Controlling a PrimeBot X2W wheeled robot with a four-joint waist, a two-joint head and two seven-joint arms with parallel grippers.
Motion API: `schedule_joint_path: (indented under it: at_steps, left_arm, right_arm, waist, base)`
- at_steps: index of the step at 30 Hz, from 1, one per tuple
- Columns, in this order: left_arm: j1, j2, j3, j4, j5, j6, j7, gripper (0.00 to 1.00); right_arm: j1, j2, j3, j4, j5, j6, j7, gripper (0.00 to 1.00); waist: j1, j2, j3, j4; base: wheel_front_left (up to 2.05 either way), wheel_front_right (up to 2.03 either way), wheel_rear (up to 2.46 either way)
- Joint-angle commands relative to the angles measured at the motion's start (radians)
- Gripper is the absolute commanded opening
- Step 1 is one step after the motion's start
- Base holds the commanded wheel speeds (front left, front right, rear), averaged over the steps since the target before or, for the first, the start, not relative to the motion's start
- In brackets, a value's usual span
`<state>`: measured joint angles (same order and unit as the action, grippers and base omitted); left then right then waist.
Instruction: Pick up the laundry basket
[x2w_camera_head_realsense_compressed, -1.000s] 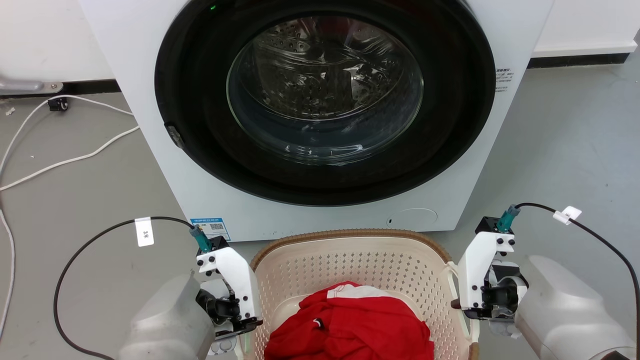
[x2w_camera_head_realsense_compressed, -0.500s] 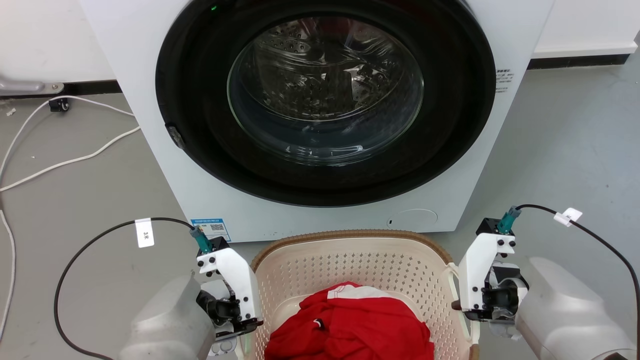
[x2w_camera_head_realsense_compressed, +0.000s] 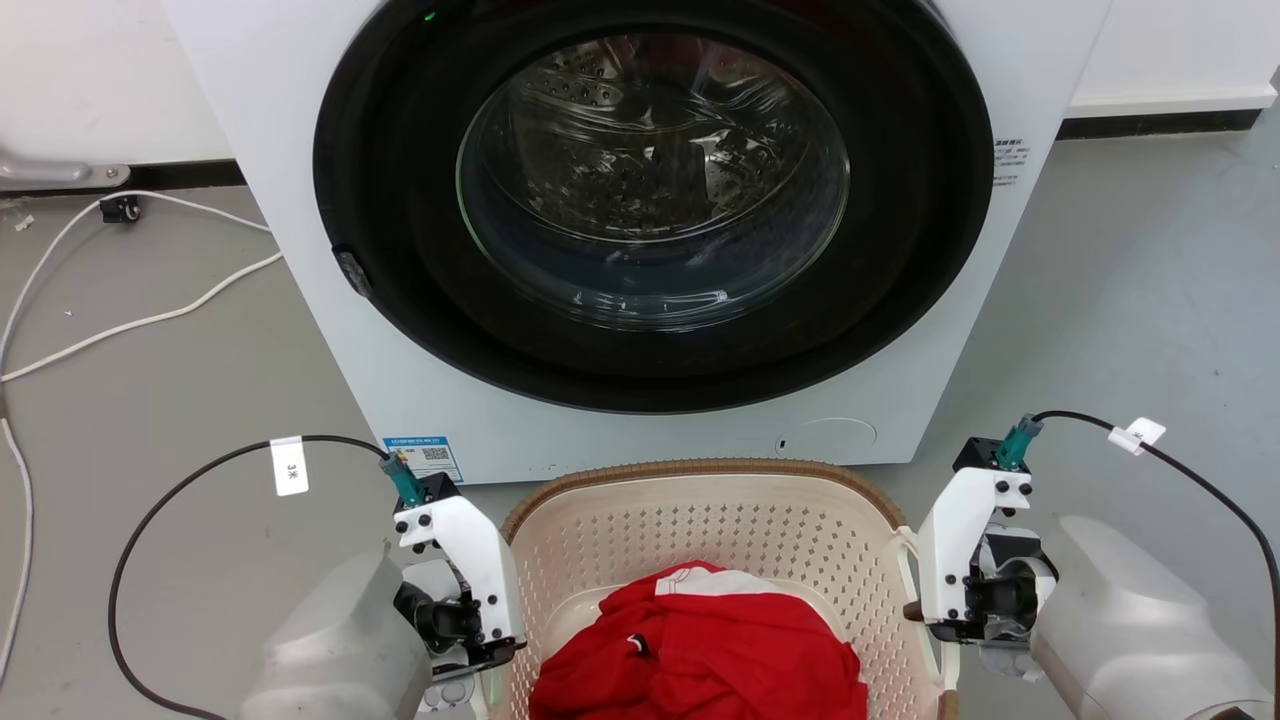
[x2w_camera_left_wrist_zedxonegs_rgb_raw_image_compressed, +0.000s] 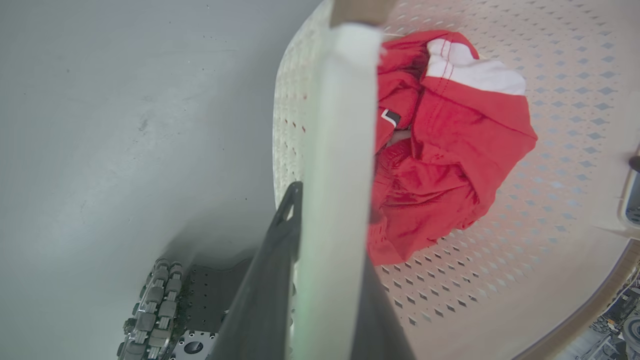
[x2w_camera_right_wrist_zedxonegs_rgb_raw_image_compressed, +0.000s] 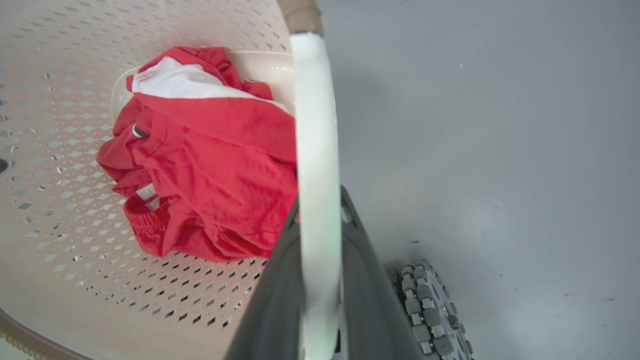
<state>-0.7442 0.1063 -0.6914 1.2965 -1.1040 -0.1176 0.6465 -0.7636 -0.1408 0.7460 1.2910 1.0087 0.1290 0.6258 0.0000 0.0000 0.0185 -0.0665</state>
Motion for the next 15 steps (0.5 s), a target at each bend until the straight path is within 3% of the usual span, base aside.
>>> schedule_joint_path:
  at_steps: [1,15]
  left_arm:
    - [0.000,-0.017,0.005,-0.013,-0.011,-0.015,-0.009,0.00]
    - [0.011,-0.016,0.003,-0.013,-0.018,-0.016,-0.020,0.00]
  right_arm:
    - [0.013,0.014,-0.006,-0.005,-0.005,0.003,0.005,0.00]
    - [0.013,0.023,-0.031,-0.005,-0.038,0.003,-0.013,0.00]
  waist:
    - [0.0000,0.0000,0.001,0.000]
    - [0.0000,0.0000,0.003,-0.012]
  base:
    - [0.00,0.00,0.00]
    - [0.00,0.00,0.00]
